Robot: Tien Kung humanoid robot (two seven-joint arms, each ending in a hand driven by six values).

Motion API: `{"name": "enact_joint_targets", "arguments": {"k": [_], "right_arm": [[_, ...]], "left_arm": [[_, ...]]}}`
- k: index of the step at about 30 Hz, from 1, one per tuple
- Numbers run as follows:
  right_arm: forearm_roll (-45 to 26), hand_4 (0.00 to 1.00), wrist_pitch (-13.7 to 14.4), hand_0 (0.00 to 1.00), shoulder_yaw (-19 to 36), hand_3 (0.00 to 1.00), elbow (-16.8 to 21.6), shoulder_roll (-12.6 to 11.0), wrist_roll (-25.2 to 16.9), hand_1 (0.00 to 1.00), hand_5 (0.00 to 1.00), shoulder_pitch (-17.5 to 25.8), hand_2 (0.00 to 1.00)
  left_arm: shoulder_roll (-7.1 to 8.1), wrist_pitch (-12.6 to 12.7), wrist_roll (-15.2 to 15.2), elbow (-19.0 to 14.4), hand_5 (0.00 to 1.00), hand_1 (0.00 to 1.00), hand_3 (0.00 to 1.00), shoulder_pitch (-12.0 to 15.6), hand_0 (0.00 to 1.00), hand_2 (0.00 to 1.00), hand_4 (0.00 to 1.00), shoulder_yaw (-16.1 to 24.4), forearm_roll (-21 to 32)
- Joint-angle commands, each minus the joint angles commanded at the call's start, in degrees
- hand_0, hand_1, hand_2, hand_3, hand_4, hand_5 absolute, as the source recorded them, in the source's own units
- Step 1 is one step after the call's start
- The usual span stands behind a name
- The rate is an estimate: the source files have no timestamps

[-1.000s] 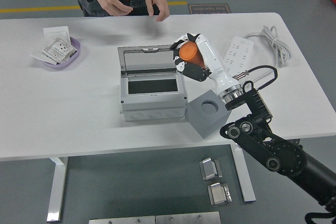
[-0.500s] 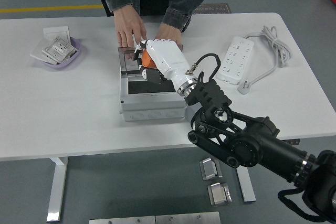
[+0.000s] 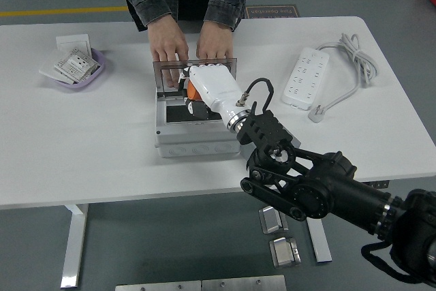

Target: Pick up the cylinder from the cube,place it in the box,flap close box

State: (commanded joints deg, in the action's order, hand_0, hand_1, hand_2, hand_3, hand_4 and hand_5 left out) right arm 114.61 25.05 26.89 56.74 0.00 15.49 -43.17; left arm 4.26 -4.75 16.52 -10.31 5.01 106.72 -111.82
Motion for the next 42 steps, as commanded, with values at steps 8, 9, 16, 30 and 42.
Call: {"name": "enact_joint_targets", "arguments": {"k": [8, 9, 16, 30, 42], "right_arm": [[-3.41, 0.003, 1.61, 0.002, -1.54, 0.324, -5.87, 0.00, -1.13, 0.088, 0.002, 0.53, 0.379], [-3.66, 0.003, 1.82, 0.002, -1.64, 0.324, -6.33, 0.00, -1.25, 0.088, 0.002, 0.65, 0.379], [-4.70, 0.011, 3.33, 0.002, -2.39, 0.323, -6.54, 0.00, -1.60, 0.087, 0.002, 0.80, 0.382], [-5.17, 0.014, 4.70, 0.002, -2.63, 0.324, -1.86, 0.00, -1.97, 0.087, 0.002, -0.16, 0.382], [-6.70, 0.020, 4.51, 0.002, -3.86, 0.325, -1.18, 0.00, -4.10, 0.085, 0.002, -0.64, 0.383]], "left_arm": [[0.17, 0.07, -0.01, 0.00, 0.456, 0.688, 0.719, -0.12, 0.688, 0.614, 0.727, 0.24, -0.41], [0.19, 0.09, -0.02, 0.00, 0.456, 0.688, 0.719, -0.13, 0.688, 0.614, 0.727, 0.26, -0.44], [0.17, 0.07, 0.02, 0.00, 0.458, 0.688, 0.718, -0.13, 0.688, 0.614, 0.726, 0.40, -0.86], [0.16, 0.04, 0.08, 0.00, 0.458, 0.689, 0.720, -0.08, 0.689, 0.616, 0.724, 0.82, -1.64], [0.29, -0.01, 0.11, 0.00, 0.458, 0.690, 0.720, -0.02, 0.688, 0.616, 0.723, 0.95, -2.01]]}}
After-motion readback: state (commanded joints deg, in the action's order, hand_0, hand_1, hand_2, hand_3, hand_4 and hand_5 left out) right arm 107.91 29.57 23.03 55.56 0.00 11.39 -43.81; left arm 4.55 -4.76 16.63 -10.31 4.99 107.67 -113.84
